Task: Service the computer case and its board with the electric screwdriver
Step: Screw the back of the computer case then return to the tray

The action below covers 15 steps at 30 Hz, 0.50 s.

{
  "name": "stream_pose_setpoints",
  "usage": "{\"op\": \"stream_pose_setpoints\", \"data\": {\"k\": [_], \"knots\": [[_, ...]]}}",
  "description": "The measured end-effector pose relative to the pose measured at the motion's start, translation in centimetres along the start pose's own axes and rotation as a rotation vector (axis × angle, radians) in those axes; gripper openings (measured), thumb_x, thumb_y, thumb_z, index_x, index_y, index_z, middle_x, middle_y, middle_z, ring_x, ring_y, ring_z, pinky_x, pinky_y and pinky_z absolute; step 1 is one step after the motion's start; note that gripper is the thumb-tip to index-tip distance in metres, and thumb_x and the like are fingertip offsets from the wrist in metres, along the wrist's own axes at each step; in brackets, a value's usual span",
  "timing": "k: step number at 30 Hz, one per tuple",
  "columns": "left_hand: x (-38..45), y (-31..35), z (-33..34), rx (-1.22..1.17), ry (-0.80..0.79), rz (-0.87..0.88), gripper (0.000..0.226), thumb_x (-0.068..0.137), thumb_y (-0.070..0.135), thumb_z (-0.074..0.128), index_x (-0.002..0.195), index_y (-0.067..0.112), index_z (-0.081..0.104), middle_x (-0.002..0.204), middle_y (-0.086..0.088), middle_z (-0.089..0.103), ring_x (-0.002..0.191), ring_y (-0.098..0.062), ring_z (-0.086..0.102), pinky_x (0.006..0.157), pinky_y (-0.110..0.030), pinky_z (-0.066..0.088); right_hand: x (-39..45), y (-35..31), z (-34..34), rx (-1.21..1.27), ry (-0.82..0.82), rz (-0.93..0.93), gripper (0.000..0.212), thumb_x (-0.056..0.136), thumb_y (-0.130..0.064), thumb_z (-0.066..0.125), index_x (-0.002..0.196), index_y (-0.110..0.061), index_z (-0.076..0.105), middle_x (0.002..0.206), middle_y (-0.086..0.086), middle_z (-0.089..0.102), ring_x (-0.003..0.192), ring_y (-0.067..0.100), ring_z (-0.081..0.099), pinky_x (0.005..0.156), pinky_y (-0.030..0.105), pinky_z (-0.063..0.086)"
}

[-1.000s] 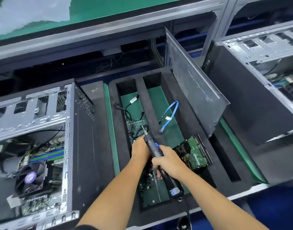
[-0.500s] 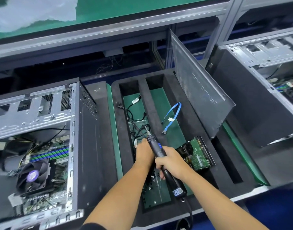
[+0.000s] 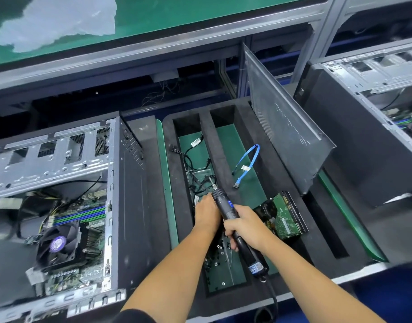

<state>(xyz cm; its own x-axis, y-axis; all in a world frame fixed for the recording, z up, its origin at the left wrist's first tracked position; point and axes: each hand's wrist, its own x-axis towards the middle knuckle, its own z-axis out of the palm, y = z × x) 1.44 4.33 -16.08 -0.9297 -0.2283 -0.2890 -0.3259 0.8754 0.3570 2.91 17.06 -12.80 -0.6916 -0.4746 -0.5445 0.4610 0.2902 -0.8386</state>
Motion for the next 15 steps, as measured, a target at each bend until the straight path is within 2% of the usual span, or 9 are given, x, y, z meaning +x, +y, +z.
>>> {"op": "stream_pose_setpoints", "data": {"k": [3,5,7,9,12,15], "knots": [[-0.1,0.0,0.3,0.151,0.058,0.045,0.028,0.093,0.009,0.037,0.118,0.009,0.051,0.119,-0.009,0.05,0.109,-0.026,0.048,0.09,-0.034,0.042,0.0,-0.1,0.0,0.009,-0.001,0.004,0.023,0.06,-0.004,0.059,0.073,-0.011,0.041,0.056,0.008,0.049,0.042,0.029,0.053,0.043,0.03,0.045],[-0.2,-0.1,0.3,0.244,0.11,0.077,0.03,0.095,0.012,0.034,0.124,0.011,0.044,0.121,-0.009,0.043,0.112,-0.024,0.043,0.087,-0.031,0.041,-0.1,-0.2,0.0,0.01,0.001,0.006,0.024,0.06,-0.004,0.059,0.074,-0.011,0.041,0.056,0.007,0.049,0.042,0.029,0.052,0.043,0.03,0.045],[0.4,-0.4,-0.1,0.282,0.113,-0.027,0.033,0.096,0.016,0.036,0.128,0.01,0.039,0.127,-0.013,0.038,0.114,-0.025,0.041,0.086,-0.028,0.043,-0.2,-0.2,0.1,0.013,-0.003,0.005,0.024,0.061,-0.002,0.059,0.074,-0.011,0.041,0.055,0.004,0.049,0.042,0.029,0.052,0.043,0.029,0.044],[1.1,-0.8,-0.3,0.297,0.025,-0.109,0.045,0.097,0.019,0.038,0.139,0.007,0.027,0.139,-0.022,0.03,0.124,-0.03,0.037,0.095,-0.03,0.042,-0.2,-0.3,0.1,0.019,-0.009,0.0,0.024,0.062,0.0,0.058,0.073,-0.011,0.04,0.054,0.003,0.048,0.042,0.028,0.051,0.043,0.028,0.044],[1.5,-0.8,0.2,0.319,-0.075,-0.091,0.044,0.098,0.017,0.038,0.138,0.002,0.029,0.136,-0.022,0.037,0.127,-0.032,0.035,0.099,-0.031,0.041,-0.1,-0.3,0.1,0.02,-0.003,-0.002,0.024,0.061,0.0,0.058,0.072,-0.011,0.039,0.055,0.006,0.047,0.042,0.028,0.051,0.042,0.028,0.044],[1.4,-0.9,0.5,0.303,-0.025,-0.069,0.033,0.097,0.011,0.038,0.129,0.002,0.039,0.128,-0.017,0.043,0.122,-0.029,0.04,0.094,-0.03,0.043,-0.1,-0.3,0.1,0.019,0.002,0.006,0.023,0.062,0.001,0.057,0.072,-0.011,0.04,0.056,0.009,0.046,0.044,0.029,0.051,0.042,0.029,0.045]]}}
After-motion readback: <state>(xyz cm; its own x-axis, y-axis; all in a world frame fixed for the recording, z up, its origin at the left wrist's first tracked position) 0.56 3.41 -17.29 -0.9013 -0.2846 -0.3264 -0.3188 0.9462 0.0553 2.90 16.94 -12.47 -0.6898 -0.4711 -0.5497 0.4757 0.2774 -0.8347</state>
